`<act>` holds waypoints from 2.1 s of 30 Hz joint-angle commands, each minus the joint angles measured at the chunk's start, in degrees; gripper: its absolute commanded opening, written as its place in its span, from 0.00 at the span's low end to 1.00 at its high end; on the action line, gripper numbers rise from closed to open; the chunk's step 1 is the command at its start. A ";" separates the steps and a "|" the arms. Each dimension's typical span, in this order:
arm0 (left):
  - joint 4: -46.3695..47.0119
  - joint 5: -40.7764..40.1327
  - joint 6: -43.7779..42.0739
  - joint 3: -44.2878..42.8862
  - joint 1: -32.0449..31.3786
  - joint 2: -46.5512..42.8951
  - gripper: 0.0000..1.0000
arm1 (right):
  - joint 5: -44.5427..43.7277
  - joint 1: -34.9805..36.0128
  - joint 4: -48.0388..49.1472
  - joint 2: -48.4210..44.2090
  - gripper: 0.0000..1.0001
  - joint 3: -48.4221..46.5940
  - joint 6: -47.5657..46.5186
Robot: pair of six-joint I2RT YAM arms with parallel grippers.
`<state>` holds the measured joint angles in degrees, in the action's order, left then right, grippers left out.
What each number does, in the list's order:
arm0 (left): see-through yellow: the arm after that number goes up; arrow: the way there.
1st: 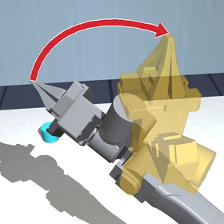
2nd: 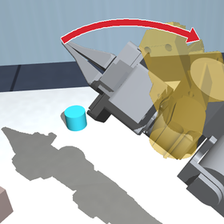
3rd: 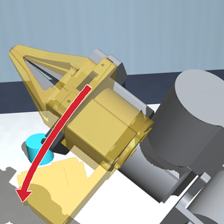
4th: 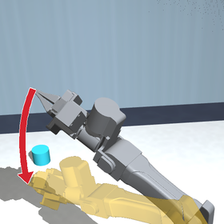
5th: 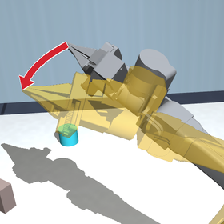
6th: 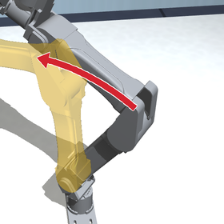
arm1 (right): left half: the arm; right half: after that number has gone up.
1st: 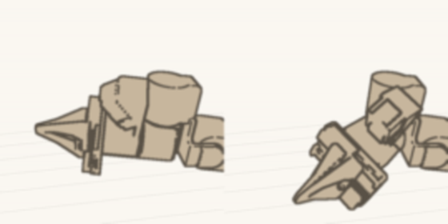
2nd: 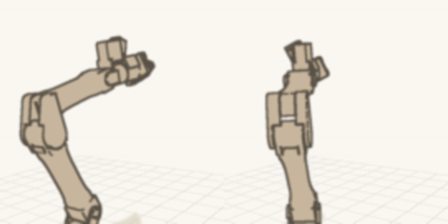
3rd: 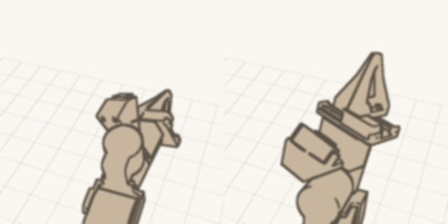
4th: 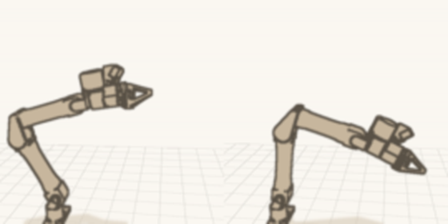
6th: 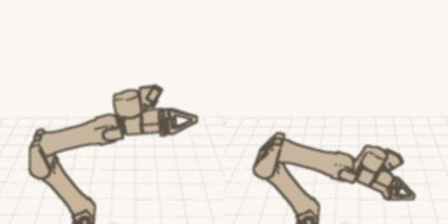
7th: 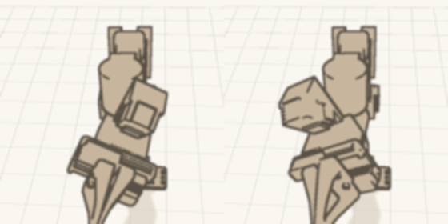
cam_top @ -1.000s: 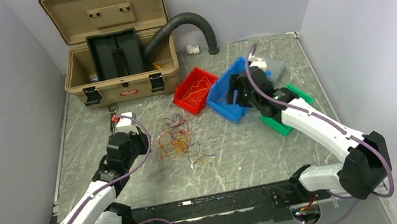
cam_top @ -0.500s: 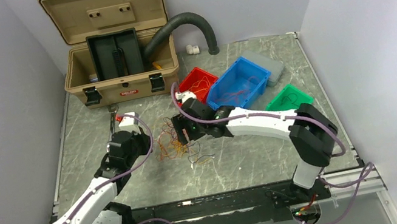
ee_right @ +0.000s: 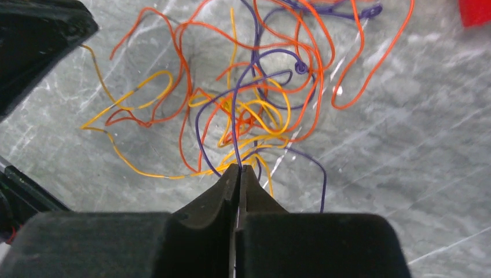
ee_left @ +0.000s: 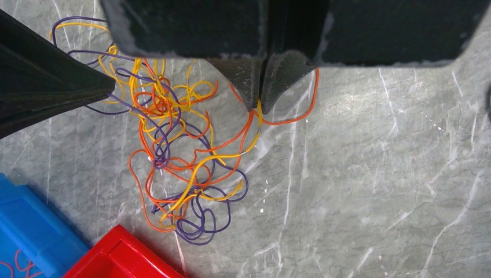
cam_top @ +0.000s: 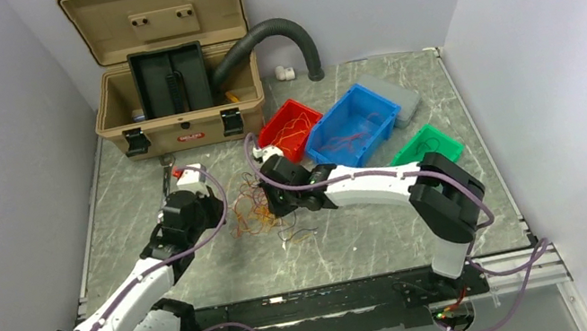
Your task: Untangle the cables
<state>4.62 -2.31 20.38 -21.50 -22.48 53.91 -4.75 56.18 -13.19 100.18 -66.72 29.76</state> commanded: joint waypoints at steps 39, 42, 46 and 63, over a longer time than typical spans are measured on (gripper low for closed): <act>-37.34 -54.68 39.13 -3.50 -0.11 -13.19 0.00 | -63.79 0.16 -19.94 -43.17 0.00 -31.31 -17.71; -41.37 -55.91 42.71 -5.22 -0.17 -11.11 0.00 | -65.38 0.15 -14.68 -45.51 0.00 -28.71 -21.37; -27.43 -47.50 22.81 -3.98 -0.20 -9.97 0.00 | -64.33 0.15 -12.67 -46.94 0.00 -25.49 -21.87; 16.69 16.75 -6.77 7.18 -1.80 -12.80 0.97 | -40.07 0.14 -14.22 -42.39 0.00 -27.90 -20.63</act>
<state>7.35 -4.62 18.06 -13.52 -22.76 36.58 -52.88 56.34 -30.11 59.59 -92.47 9.96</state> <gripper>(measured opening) 0.900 0.010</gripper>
